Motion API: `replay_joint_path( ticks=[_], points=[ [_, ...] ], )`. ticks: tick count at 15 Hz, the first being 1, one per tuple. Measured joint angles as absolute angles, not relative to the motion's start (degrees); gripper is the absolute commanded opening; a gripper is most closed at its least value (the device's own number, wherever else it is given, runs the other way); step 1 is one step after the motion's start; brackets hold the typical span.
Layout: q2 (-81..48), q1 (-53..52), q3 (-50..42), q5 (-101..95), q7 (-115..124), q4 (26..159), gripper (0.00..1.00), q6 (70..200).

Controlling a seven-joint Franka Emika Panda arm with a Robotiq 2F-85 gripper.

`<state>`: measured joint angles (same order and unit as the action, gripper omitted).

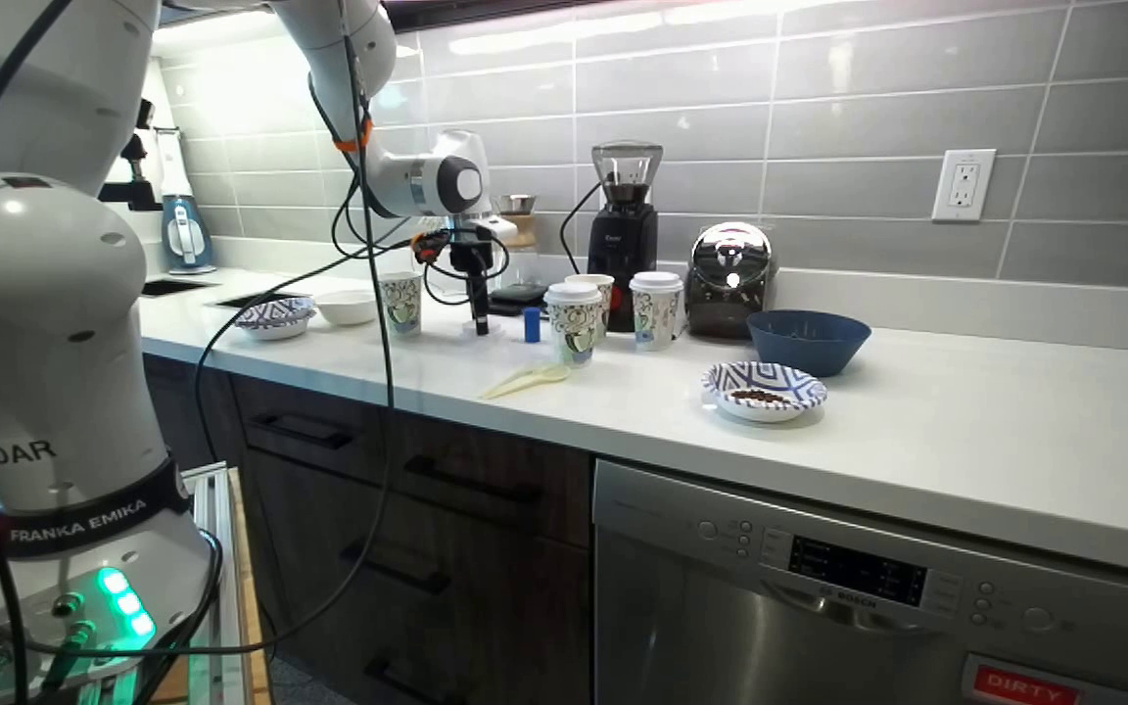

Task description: Pick up the white paper cup lid and put it on the paper cup to the right, push down on the first paper cup lid on a cup to the right

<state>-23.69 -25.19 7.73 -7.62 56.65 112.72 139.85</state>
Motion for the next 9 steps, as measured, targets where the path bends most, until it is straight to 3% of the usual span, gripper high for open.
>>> replay_joint_path(
  ticks=[4, 9],
  points=[
    [-23.70, -25.31, 7.71, -7.62, 56.67, 112.19, 0.76, 139.48],
    [-23.70, -25.32, 7.70, -7.62, 56.67, 111.77, 0.75, 138.99]
  ],
)
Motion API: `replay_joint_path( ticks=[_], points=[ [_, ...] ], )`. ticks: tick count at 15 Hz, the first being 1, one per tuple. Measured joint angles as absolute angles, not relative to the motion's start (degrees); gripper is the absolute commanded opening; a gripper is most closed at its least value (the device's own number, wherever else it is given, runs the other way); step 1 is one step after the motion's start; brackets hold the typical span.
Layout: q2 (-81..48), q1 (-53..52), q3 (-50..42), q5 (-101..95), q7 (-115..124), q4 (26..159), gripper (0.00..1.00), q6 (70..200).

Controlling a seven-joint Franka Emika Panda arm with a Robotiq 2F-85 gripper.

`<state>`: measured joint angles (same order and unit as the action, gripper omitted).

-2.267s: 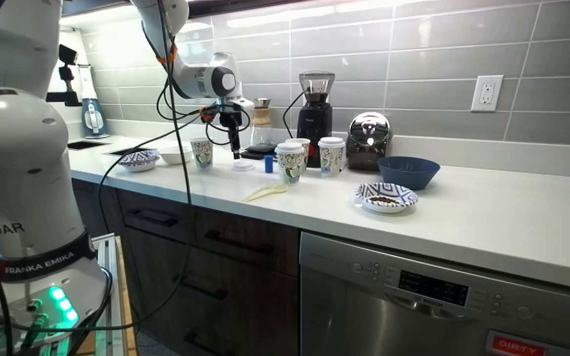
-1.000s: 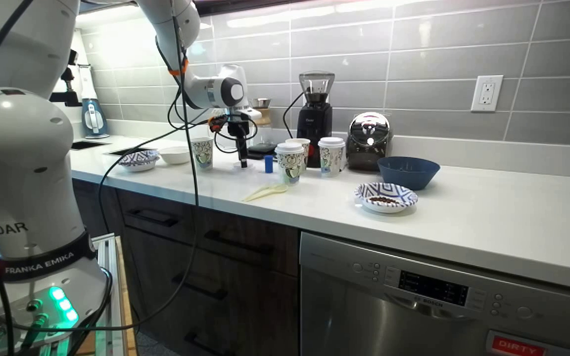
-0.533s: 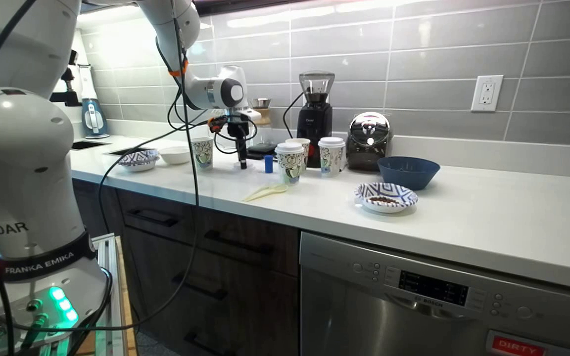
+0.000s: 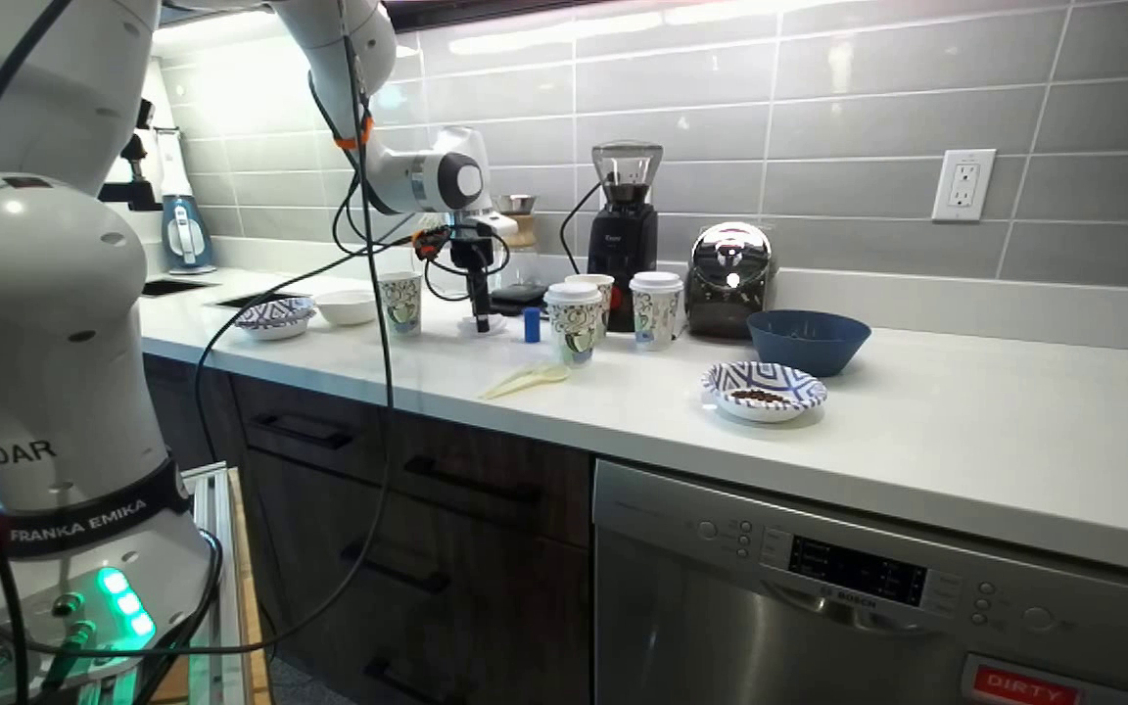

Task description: Pick up the white paper cup lid and put it on the paper cup to the right, push down on the first paper cup lid on a cup to the right

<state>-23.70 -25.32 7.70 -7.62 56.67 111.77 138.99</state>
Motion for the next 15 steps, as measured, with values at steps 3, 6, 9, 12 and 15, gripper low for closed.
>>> replay_joint_path(
  ticks=[3, 6, 9, 12, 15],
  points=[
    [-23.69, -25.32, 7.69, -7.62, 56.68, 111.48, 0.74, 138.96],
    [-23.57, -25.32, 7.49, -7.62, 56.78, 110.67, 0.73, 138.96],
    [-23.12, -25.31, 7.00, -7.62, 56.91, 109.62, 0.70, 138.96],
    [-22.30, -25.22, 6.28, -7.62, 57.00, 108.21, 0.70, 138.70],
    [-20.94, -25.01, 5.32, -7.63, 57.33, 106.82, 0.70, 137.83]
  ],
)
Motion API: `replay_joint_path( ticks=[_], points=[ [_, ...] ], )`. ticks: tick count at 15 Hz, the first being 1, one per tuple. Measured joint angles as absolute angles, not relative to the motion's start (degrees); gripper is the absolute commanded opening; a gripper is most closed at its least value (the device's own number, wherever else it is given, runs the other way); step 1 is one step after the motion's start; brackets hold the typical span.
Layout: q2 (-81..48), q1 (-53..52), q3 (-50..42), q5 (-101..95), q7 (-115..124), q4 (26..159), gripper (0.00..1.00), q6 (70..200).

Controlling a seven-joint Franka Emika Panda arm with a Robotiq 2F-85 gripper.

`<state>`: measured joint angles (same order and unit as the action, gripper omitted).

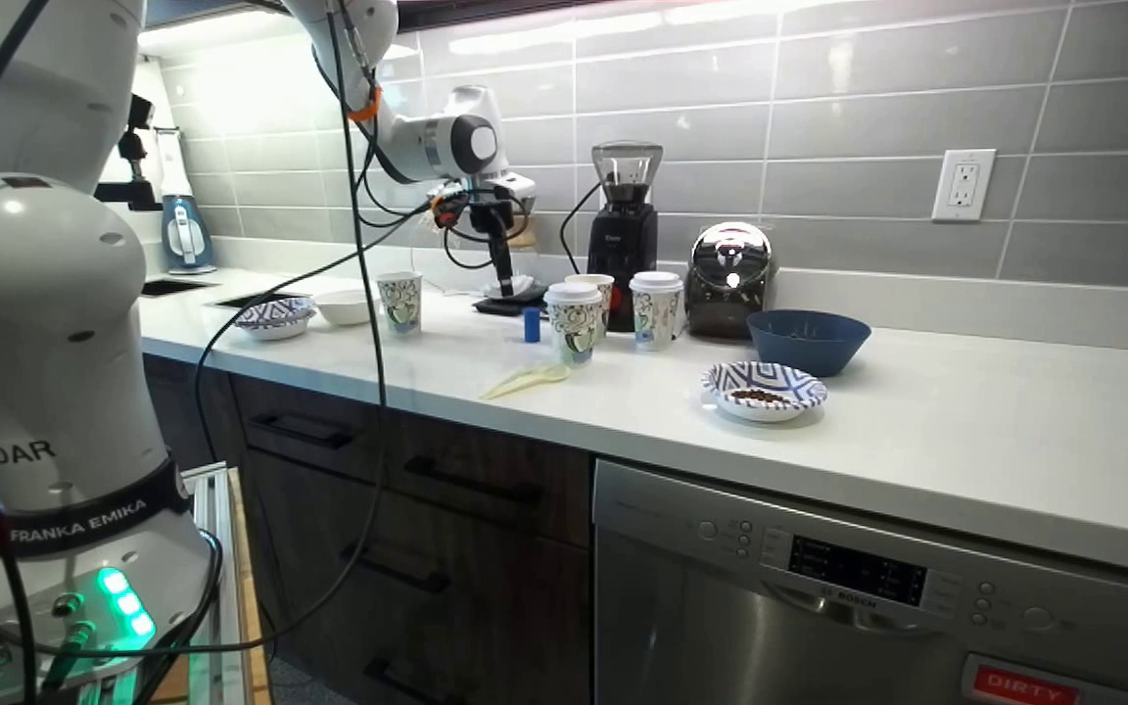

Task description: Pick up the white paper cup lid and put it on the paper cup to the right, push down on the first paper cup lid on a cup to the right

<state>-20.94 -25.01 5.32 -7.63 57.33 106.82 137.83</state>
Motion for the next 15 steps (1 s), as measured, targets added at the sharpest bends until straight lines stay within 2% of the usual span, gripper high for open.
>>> replay_joint_path(
  ticks=[10, 15],
  points=[
    [-15.25, -21.57, 3.55, -9.87, 60.23, 103.73, 0.72, 131.96],
    [-15.39, -18.58, 3.38, -9.87, 60.45, 101.55, 0.69, 129.72]
  ],
)
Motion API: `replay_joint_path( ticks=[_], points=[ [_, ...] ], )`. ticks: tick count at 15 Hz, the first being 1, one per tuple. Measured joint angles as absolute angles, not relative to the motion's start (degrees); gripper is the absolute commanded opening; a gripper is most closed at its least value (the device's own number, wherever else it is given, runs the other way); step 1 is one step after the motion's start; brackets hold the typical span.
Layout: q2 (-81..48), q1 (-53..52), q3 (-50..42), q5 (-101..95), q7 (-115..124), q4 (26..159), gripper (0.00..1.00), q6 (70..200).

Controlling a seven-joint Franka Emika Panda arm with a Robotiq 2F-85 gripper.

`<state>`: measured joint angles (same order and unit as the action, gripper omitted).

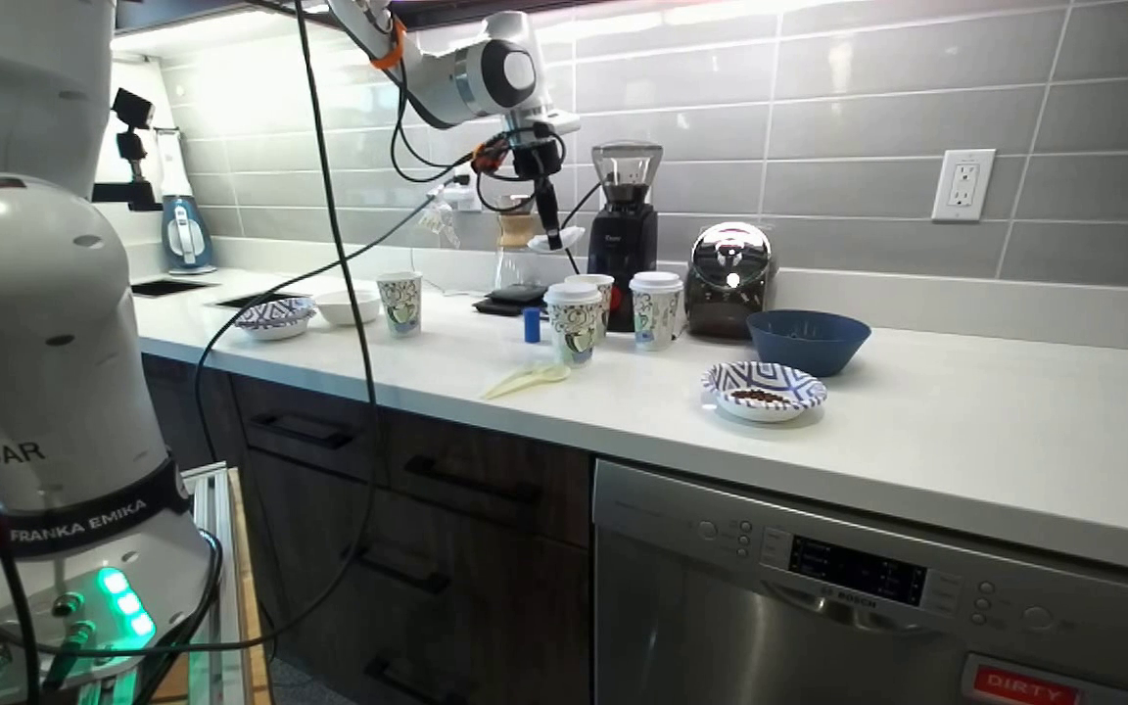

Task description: Pick up the white paper cup lid and put it on the paper cup to the right, push down on the first paper cup lid on a cup to the right

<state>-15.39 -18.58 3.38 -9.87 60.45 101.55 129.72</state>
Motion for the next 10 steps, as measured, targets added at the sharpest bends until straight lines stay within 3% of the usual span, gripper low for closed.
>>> replay_joint_path(
  ticks=[10],
  points=[
    [-19.43, -15.89, 2.37, -9.85, 61.60, 97.77, 0.69, 128.29]
  ],
)
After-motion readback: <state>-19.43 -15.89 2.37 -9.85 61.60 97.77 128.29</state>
